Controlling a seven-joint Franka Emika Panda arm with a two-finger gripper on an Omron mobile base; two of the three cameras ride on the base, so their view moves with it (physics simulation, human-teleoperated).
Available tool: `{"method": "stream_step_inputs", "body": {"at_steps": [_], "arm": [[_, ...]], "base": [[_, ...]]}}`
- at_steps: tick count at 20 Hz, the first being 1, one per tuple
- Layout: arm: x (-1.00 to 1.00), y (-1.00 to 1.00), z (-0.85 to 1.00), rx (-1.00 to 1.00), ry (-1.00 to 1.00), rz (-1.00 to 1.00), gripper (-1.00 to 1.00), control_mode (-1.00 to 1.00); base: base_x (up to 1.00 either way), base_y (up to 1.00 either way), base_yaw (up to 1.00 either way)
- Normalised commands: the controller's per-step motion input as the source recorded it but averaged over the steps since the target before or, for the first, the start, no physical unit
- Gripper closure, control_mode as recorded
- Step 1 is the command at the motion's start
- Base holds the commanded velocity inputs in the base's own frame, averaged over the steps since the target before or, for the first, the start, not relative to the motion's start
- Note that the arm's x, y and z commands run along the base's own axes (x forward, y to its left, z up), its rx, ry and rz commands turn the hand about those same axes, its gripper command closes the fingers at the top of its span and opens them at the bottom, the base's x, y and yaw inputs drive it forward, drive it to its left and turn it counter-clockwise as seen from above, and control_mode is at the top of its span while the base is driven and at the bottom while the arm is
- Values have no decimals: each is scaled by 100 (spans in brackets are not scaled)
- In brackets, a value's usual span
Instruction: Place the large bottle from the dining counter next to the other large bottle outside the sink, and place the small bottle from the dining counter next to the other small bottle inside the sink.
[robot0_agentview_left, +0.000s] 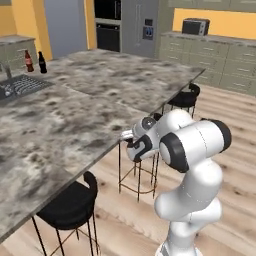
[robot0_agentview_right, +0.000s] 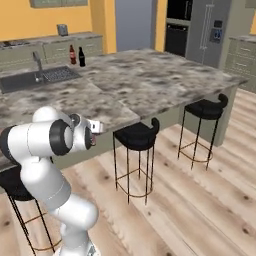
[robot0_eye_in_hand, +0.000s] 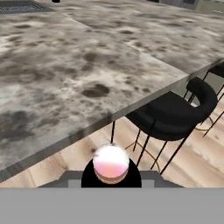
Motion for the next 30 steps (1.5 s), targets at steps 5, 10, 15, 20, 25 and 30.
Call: {"method": "stream_step_inputs", "body": {"at_steps": [5, 10, 15, 20, 25, 30], "arm": [[0, 0, 0, 0, 0, 0, 100, 100], [0, 0, 0, 0, 0, 0, 100, 100], [0, 0, 0, 0, 0, 0, 100, 100], [0, 0, 0, 0, 0, 0, 100, 100], [0, 0, 0, 0, 0, 0, 100, 100], [0, 0, 0, 0, 0, 0, 100, 100]], "base": [[23, -50, -28], [59, -63, -20], [71, -62, -20], [72, -61, -21], [81, -61, -21], [91, -63, -17]]}}
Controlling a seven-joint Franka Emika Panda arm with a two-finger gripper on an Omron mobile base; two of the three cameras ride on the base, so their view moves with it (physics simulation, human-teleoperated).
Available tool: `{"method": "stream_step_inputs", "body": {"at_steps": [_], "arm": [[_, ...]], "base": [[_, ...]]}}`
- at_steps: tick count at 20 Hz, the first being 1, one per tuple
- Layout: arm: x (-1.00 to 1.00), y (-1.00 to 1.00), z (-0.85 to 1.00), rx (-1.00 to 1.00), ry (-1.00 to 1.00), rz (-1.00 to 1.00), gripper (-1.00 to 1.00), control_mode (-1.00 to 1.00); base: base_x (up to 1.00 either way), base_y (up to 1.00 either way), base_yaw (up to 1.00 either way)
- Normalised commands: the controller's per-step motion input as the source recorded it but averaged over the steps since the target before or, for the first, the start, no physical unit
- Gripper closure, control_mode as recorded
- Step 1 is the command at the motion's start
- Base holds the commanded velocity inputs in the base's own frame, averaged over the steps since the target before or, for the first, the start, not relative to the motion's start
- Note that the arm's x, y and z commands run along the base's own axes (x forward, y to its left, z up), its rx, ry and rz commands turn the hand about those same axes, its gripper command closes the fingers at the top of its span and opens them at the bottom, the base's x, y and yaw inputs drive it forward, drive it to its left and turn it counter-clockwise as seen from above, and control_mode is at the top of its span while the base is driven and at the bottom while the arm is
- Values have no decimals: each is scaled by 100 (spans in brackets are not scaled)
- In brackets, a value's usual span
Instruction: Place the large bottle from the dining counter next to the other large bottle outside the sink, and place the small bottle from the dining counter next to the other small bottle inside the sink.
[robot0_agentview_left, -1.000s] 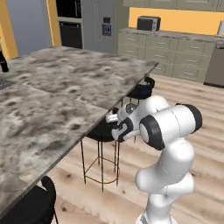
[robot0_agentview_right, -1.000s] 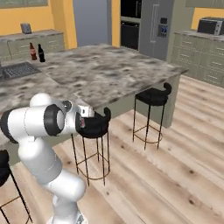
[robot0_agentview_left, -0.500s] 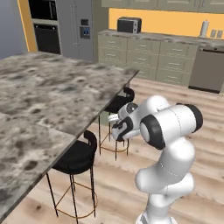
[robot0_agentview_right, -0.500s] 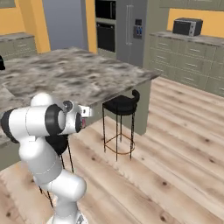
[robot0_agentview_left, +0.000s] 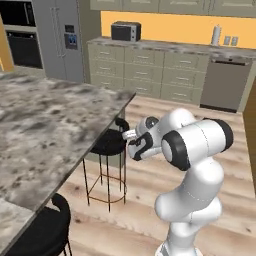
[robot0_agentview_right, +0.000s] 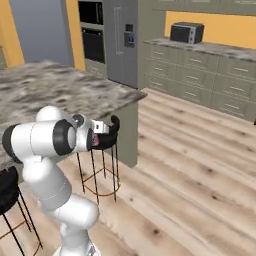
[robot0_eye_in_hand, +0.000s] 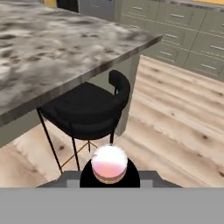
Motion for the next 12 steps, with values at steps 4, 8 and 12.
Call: {"method": "stream_step_inputs", "body": {"at_steps": [4, 8, 12], "arm": [[0, 0, 0, 0, 0, 0, 100, 100], [0, 0, 0, 0, 0, 0, 100, 100], [0, 0, 0, 0, 0, 0, 100, 100]], "base": [[92, -60, -13], [95, -63, -13], [98, -62, -11]]}}
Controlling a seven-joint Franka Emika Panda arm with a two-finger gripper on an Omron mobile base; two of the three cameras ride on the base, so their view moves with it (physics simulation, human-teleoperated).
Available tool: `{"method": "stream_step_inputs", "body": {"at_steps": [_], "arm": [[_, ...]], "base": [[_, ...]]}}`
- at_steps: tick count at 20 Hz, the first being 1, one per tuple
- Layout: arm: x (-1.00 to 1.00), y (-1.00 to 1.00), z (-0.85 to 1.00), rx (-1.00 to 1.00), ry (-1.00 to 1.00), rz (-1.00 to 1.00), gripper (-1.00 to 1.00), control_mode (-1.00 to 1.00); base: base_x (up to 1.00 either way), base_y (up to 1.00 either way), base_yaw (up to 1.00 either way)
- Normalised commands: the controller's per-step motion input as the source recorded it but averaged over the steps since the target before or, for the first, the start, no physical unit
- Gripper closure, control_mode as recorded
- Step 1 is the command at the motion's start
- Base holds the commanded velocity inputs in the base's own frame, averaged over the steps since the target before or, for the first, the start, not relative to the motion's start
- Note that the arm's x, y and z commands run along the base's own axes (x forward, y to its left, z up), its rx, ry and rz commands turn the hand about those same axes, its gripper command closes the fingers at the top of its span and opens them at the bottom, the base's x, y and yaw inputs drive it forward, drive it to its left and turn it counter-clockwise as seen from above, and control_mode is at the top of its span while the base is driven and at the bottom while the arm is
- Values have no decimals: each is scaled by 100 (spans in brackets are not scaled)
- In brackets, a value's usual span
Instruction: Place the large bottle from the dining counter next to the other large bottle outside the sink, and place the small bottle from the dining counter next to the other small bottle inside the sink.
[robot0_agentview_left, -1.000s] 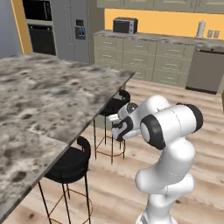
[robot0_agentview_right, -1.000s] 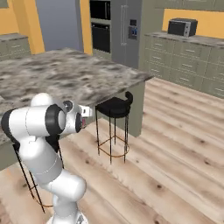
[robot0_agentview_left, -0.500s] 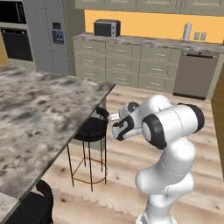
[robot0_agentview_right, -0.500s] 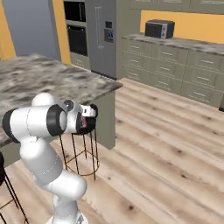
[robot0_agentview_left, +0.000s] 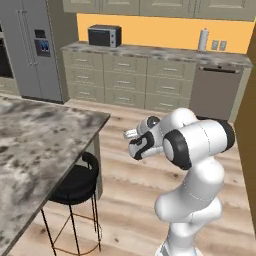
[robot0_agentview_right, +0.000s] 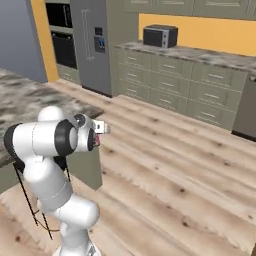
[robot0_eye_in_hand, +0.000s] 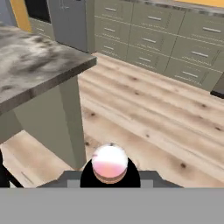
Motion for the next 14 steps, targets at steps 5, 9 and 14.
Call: {"method": "stream_step_inputs", "body": {"at_steps": [5, 9, 14], "arm": [[0, 0, 0, 0, 0, 0, 100, 100], [0, 0, 0, 0, 0, 0, 100, 100], [0, 0, 0, 0, 0, 0, 100, 100]], "base": [[100, -63, -2], [100, -61, 0], [100, -54, 2]]}}
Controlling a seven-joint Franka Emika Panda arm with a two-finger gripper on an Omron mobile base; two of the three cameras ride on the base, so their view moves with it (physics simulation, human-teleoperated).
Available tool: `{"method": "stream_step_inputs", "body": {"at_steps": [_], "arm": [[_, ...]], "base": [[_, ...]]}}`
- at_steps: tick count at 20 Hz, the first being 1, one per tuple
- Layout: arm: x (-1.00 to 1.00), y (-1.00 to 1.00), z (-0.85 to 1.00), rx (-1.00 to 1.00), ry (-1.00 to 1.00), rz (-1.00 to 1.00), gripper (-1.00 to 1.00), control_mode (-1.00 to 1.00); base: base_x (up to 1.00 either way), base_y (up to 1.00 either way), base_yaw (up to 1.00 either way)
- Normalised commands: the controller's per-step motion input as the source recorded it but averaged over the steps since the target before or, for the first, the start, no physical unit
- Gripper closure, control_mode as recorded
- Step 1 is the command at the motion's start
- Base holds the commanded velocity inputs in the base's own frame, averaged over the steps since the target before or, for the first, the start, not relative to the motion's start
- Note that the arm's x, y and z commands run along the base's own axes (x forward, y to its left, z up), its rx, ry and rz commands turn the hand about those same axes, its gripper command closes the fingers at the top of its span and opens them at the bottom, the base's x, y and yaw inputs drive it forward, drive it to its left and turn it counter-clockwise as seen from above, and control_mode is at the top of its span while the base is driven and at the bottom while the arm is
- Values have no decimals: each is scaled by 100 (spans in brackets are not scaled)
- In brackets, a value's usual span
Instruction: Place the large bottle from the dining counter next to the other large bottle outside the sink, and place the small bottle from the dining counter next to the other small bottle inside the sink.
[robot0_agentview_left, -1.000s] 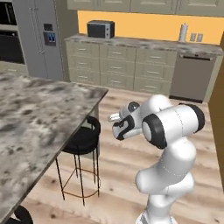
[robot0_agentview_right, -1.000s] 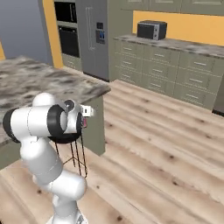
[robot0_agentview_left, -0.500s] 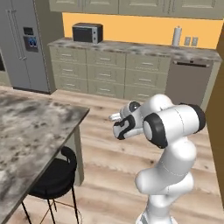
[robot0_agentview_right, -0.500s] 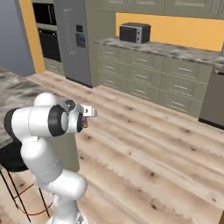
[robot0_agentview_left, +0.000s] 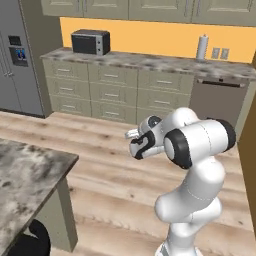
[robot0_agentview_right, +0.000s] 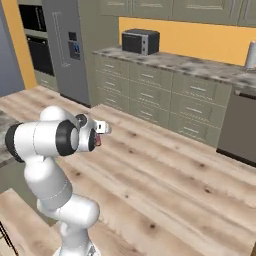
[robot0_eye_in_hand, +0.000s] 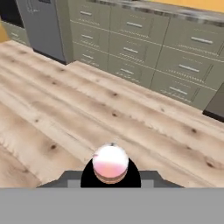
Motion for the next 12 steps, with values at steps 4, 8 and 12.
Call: {"method": "stream_step_inputs", "body": {"at_steps": [4, 8, 12], "arm": [[0, 0, 0, 0, 0, 0, 100, 100], [0, 0, 0, 0, 0, 0, 100, 100], [0, 0, 0, 0, 0, 0, 100, 100]], "base": [[100, -46, 13], [100, -29, 23], [100, -6, 32]]}}
